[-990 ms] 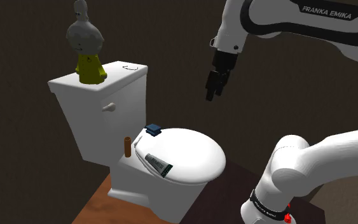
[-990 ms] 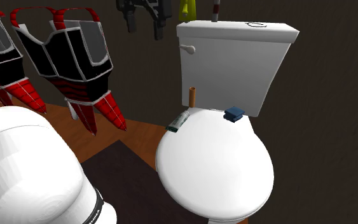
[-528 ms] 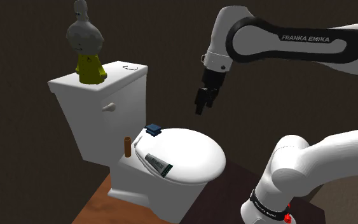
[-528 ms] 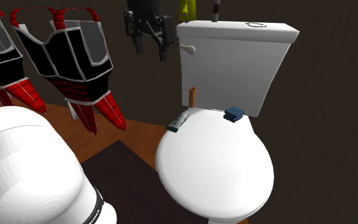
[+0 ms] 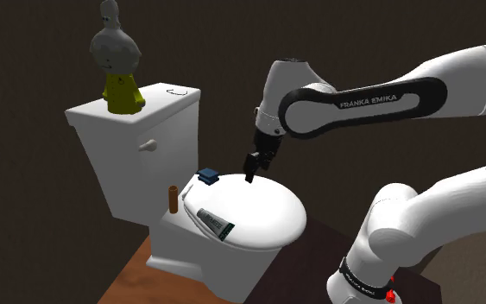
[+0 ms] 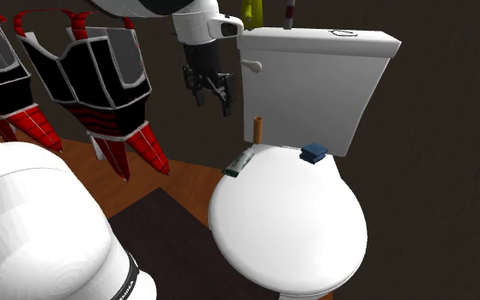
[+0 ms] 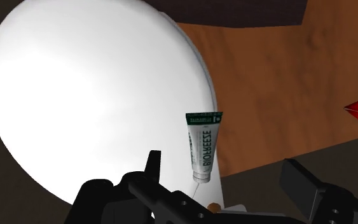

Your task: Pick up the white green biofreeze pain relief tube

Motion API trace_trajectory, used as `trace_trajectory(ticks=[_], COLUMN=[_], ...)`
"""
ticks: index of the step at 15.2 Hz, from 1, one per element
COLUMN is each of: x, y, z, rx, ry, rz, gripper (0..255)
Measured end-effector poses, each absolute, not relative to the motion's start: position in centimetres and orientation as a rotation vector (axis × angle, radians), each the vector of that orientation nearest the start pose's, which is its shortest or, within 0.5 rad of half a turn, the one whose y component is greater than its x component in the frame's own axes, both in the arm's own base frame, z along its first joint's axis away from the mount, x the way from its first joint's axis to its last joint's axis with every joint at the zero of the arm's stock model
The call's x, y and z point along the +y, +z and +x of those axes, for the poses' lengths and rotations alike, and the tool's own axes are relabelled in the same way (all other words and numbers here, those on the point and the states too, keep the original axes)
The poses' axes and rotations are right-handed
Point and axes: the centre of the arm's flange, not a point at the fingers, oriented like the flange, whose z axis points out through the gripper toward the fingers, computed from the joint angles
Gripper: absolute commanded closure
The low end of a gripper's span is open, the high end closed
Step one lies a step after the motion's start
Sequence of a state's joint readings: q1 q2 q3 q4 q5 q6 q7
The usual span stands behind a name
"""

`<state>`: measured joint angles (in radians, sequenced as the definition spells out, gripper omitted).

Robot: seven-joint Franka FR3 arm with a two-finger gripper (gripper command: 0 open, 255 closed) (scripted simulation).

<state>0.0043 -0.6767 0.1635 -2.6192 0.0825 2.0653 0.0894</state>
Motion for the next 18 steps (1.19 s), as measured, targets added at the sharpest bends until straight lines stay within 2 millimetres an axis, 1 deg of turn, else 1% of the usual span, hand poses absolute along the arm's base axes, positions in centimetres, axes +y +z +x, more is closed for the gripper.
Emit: trace_trajectory(ticks=[1, 2, 5, 6, 7, 11, 14, 15, 18], x=[7.2, 7.6, 8.2, 8.3, 8.4, 9.6, 10.3, 10.2, 10.9], y=[45.9, 44.4, 41.3, 40.1, 38.5, 34.4, 30.7, 29.4, 26.0], z=[35.5, 36.0, 37.5, 38.2, 38.7, 40.6, 42.2, 42.8, 44.9], rx=[-0.018, -0.014, 0.001, 0.005, 0.010, 0.028, 0.043, 0.052, 0.065], ry=[-0.202, -0.210, -0.245, -0.256, -0.265, -0.314, -0.347, -0.358, -0.391], rz=[-3.155, -3.160, -3.175, -3.180, -3.185, -3.205, -3.218, -3.221, -3.231], gripper=[0, 0, 0, 0, 0, 0, 0, 0, 0])
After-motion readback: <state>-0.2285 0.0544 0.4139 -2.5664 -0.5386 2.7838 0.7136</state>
